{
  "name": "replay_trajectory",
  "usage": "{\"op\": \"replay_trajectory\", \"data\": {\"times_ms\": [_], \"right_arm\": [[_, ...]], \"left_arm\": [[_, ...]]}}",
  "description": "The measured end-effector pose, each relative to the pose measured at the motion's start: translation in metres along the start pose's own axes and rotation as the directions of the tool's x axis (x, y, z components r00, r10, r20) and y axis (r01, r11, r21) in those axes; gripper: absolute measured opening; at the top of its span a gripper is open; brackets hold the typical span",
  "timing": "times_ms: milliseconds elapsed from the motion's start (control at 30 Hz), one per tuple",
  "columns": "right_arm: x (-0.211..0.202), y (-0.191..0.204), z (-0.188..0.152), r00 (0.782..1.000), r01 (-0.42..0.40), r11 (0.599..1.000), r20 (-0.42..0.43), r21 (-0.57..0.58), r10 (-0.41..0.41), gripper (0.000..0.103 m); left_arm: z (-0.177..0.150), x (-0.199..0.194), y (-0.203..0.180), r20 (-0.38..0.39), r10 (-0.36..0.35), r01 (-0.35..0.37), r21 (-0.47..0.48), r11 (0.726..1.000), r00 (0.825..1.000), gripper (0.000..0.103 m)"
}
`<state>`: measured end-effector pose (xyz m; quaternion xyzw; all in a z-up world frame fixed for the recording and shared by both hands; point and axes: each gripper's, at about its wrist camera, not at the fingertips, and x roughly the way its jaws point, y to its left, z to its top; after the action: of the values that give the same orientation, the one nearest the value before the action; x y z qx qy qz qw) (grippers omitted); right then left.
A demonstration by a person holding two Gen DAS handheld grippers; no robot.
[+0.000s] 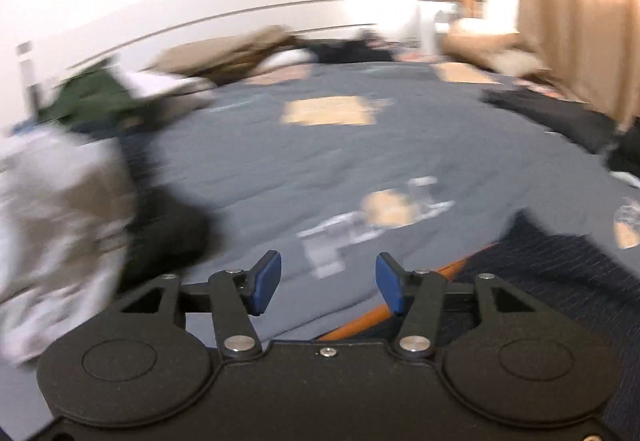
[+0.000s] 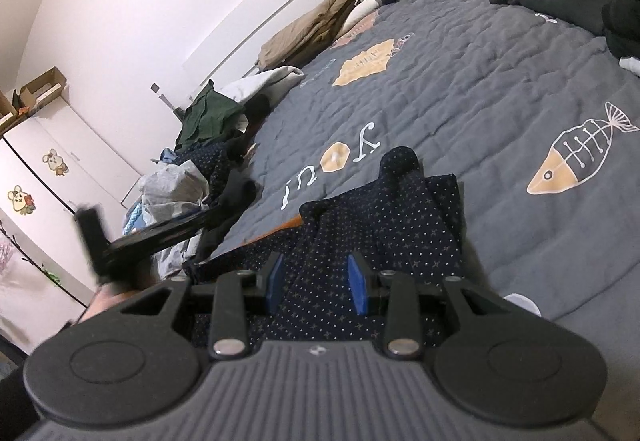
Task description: Fold clothes
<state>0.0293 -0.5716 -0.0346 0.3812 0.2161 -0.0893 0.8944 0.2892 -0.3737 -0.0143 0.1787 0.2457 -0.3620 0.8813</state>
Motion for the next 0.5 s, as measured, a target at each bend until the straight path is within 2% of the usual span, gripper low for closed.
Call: {"op": "replay_trajectory", "data": {"times_ms": [67, 167, 300, 400, 500], "right_arm": [[0.001, 0.001, 0.0, 1.0, 0.001, 1.0, -0.001, -0.001, -0.001, 0.034], [0.004, 0.002, -0.003, 1.0, 0.009, 1.0, -0.01, -0.01, -0.009, 0.034], [0.008, 0.004, -0.005, 1.0, 0.02, 1.0, -0.021, -0.022, -0.021, 0.034], [0.01, 0.006, -0.007, 0.999, 0.025, 0.999, -0.027, -0.032, -0.026, 0.034], [0.012, 0.005, -0.007, 0.999, 0.027, 0.999, -0.031, -0.035, -0.029, 0.034]], "left_arm": [[-0.015, -0.014, 0.032, -0.04, 0.063, -0.065, -0.039, 0.997, 0.997, 0.054], [-0.04, -0.024, 0.064, -0.119, 0.102, -0.113, -0.089, 0.99, 0.988, 0.057], [-0.057, -0.019, 0.077, -0.163, 0.099, -0.121, -0.132, 0.984, 0.982, 0.059], [-0.061, 0.001, 0.073, -0.203, 0.097, -0.124, -0.123, 0.985, 0.974, 0.059], [-0.061, 0.023, 0.072, -0.227, 0.066, -0.099, -0.137, 0.986, 0.972, 0.058]]}}
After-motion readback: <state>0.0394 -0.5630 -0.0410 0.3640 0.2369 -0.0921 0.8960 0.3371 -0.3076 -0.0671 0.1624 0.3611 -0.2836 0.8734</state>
